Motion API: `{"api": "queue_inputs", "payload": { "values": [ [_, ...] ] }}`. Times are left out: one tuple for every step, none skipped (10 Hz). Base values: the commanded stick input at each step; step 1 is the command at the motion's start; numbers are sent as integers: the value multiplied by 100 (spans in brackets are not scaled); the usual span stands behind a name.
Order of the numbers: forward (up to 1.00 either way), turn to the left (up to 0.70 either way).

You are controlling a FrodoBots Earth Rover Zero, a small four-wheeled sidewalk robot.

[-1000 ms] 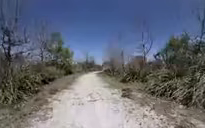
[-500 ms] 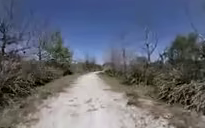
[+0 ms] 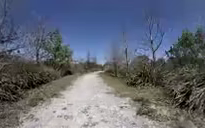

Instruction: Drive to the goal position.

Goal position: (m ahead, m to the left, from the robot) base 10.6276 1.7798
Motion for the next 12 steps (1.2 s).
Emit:
{"api": "queue_inputs", "payload": {
  "values": [
    [70, 20],
    [70, 9],
    [70, 0],
    [70, 0],
    [70, 0],
    [70, 0],
    [70, 0],
    [70, 0],
    [70, 0],
    [70, -1],
    [70, -8],
    [70, -14]
  ]
}}
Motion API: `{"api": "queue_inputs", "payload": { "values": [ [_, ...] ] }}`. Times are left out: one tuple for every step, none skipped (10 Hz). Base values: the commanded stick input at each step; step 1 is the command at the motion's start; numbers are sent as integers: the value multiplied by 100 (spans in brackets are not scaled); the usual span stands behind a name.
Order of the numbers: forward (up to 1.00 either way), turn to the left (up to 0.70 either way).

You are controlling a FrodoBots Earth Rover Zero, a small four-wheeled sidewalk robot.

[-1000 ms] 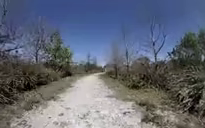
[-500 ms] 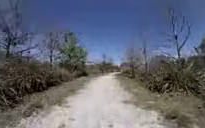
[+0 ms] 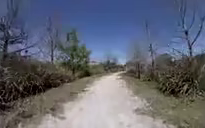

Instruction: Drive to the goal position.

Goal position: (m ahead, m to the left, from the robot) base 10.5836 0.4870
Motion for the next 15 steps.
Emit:
{"api": "queue_inputs", "payload": {
  "values": [
    [70, -21],
    [70, -28],
    [70, -34],
    [70, -35],
    [70, -12],
    [70, 0],
    [70, 0],
    [70, 0],
    [70, 0],
    [70, 0],
    [70, 0],
    [70, 0],
    [70, 0],
    [70, 0],
    [70, 0]
  ]
}}
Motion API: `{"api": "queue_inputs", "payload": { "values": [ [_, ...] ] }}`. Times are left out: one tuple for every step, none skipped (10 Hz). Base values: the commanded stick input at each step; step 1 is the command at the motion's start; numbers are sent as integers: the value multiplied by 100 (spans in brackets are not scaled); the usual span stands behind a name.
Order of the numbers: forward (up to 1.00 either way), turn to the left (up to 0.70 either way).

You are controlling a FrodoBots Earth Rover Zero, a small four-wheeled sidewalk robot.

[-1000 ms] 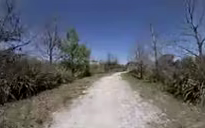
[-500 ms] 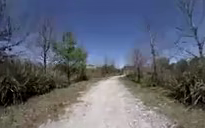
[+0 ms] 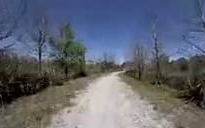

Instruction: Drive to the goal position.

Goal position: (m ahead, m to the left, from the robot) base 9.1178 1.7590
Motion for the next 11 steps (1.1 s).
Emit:
{"api": "queue_inputs", "payload": {
  "values": [
    [70, 0],
    [70, 0],
    [70, 0],
    [70, 0],
    [70, -3],
    [70, -35],
    [70, -35],
    [70, -29],
    [70, -15],
    [70, 0],
    [70, 0]
  ]
}}
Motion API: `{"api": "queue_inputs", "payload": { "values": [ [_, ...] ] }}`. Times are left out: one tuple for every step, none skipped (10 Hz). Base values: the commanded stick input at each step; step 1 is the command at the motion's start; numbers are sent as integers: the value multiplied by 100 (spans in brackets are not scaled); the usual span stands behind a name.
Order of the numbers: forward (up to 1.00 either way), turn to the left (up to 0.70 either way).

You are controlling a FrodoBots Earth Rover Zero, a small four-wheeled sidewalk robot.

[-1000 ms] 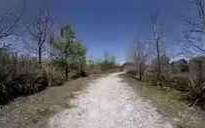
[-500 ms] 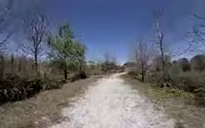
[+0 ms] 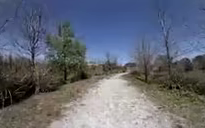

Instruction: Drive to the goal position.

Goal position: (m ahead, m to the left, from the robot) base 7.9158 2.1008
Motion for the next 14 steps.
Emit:
{"api": "queue_inputs", "payload": {
  "values": [
    [70, 0],
    [70, 0],
    [70, 0],
    [70, 0],
    [70, 0],
    [70, 0],
    [70, 0],
    [70, 0],
    [70, 0],
    [70, 0],
    [70, 0],
    [70, 0],
    [70, 0],
    [70, 0]
  ]
}}
